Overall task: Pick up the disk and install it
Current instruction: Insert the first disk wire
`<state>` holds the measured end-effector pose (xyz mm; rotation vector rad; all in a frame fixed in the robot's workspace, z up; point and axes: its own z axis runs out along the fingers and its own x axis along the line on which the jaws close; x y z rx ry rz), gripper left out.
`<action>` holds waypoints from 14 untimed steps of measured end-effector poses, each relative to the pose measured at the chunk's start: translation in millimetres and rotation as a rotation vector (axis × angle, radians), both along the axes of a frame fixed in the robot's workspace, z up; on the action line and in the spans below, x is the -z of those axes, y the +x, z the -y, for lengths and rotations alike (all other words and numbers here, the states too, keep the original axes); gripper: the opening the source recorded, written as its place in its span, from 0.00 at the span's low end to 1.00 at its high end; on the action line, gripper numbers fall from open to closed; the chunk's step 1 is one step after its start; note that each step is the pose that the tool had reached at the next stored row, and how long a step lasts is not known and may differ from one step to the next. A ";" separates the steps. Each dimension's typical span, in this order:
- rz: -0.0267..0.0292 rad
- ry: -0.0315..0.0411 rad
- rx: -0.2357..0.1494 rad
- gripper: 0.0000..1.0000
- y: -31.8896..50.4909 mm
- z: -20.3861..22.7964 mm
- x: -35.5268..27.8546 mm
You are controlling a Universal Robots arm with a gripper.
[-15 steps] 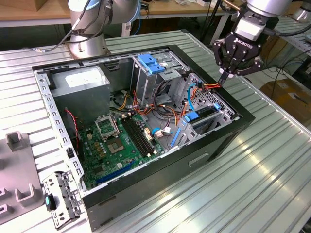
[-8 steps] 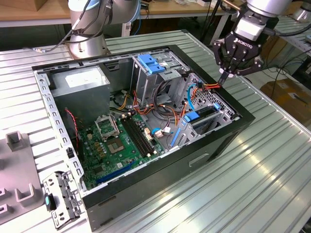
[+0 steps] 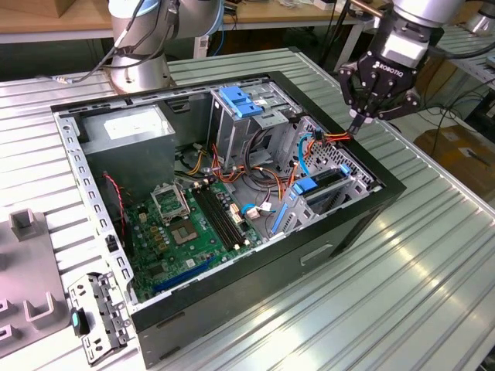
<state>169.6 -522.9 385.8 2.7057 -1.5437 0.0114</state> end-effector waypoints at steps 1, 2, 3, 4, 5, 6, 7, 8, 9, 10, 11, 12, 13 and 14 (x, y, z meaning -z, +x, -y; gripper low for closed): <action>0.0000 0.0001 -0.018 0.11 0.0 0.0 0.1; 0.0000 0.0000 -0.038 0.11 0.0 0.0 0.1; 0.0000 0.0001 -0.056 0.11 0.0 0.0 0.2; 0.0000 0.0001 -0.073 0.11 0.0 0.0 0.3; 0.0000 0.0001 -0.092 0.11 0.0 0.0 0.5; 0.0000 0.0000 -0.110 0.11 0.0 0.0 0.6; 0.0000 -0.0002 -0.144 0.11 0.1 0.0 0.9; 0.0000 -0.0001 -0.182 0.11 0.3 0.0 1.4; -0.0001 0.0001 -0.200 0.11 1.1 0.0 1.6; 0.0000 0.0003 -0.209 0.11 1.7 0.0 1.8; 0.0000 0.0000 -0.218 0.11 1.9 0.0 1.8; 0.0000 -0.0001 -0.229 0.11 2.1 0.0 1.9; 0.0000 -0.0001 -0.239 0.11 2.4 -0.1 2.0; 0.0000 0.0000 -0.247 0.11 2.6 -0.1 2.1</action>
